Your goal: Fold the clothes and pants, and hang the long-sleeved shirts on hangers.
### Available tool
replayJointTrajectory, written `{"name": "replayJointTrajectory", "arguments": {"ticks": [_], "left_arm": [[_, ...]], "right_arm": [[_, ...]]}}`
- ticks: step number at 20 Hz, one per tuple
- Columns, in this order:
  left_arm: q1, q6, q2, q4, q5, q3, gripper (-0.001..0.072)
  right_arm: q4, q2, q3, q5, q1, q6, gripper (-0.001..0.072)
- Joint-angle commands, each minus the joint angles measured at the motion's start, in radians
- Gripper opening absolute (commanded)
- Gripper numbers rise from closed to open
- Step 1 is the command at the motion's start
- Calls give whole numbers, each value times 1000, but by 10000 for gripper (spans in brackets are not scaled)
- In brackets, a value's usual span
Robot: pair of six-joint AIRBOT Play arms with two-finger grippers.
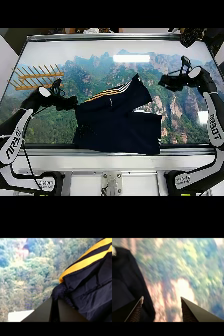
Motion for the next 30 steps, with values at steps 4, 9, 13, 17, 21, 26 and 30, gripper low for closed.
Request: {"name": "replayJointTrajectory", "arguments": {"ticks": [4,9,13,17,21,26,30], "left_arm": [[0,1,0,1,17,1,22],[0,1,0,1,18,1,23],[0,0,0,1,17,1,23],[50,-67,0,0,19,2,22],[48,-66,0,-13,49,2,23],[26,-63,0,-80,136,3,22],[33,-55,3,-79,123,3,396]], "right_arm": [[68,-39,-154,23,41,36,512],[147,-54,-154,-20,107,-28,512],[98,-46,-154,-13,91,-27,30],[-119,40,-156,71,69,31,4],[-213,92,-204,140,71,56,5],[-193,92,-243,119,108,55,7],[-124,100,-240,105,110,55,123]]}}
